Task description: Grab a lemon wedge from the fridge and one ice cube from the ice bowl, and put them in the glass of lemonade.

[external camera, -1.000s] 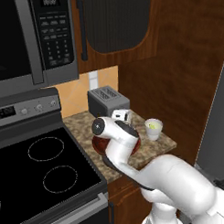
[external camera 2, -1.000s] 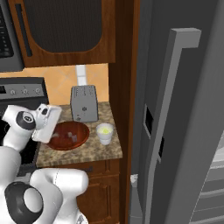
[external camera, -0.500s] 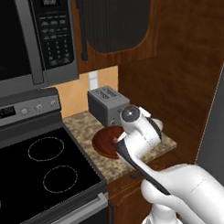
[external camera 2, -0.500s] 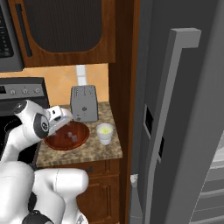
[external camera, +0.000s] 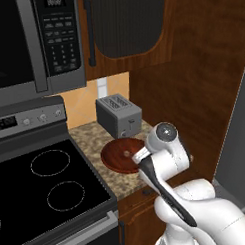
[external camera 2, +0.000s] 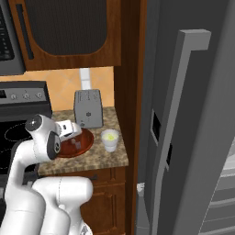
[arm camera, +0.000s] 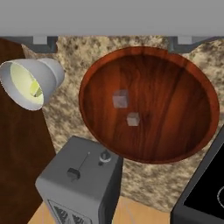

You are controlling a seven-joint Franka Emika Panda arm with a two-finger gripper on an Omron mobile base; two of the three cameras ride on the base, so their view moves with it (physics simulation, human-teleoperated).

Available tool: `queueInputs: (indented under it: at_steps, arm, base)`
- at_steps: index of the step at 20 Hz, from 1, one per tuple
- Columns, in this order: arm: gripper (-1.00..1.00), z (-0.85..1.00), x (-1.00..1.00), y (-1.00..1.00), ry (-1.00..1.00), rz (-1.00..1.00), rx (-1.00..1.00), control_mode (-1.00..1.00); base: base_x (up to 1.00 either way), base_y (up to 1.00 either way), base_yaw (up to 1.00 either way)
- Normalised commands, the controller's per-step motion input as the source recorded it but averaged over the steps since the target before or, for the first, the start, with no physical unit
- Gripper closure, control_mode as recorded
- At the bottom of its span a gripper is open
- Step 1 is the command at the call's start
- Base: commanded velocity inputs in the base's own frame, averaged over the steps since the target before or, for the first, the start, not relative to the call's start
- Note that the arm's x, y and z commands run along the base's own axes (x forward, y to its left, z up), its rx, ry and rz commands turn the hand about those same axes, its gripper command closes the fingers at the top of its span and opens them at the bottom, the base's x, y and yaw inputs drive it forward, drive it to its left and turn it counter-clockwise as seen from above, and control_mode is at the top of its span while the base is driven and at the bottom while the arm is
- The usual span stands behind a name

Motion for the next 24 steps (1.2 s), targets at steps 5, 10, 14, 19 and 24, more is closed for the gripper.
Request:
queueInputs:
  at_steps: [5, 10, 14, 19, 24]
  arm:
    - [-1.00, 0.11, 0.07, 0.00, 0.36, -0.04, 0.03, -1.00]
    - [-1.00, 0.00, 0.15, 0.00, 0.25, -0.05, 0.10, -1.00]
    - [-1.00, -0.12, 0.36, 0.07, 0.14, -0.06, 0.03, -1.00]
    - [-1.00, -0.27, 0.15, 0.08, 0.10, -0.03, -0.03, -1.00]
    - [-1.00, -0.37, 0.06, 0.05, 0.06, 0.00, -0.07, -1.00]
  base:
    - [0.00, 0.00, 0.00]
    - [0.00, 0.00, 0.00]
    - [0.00, 0.00, 0.00]
    - [0.00, 0.00, 0.00]
    - [0.00, 0.00, 0.00]
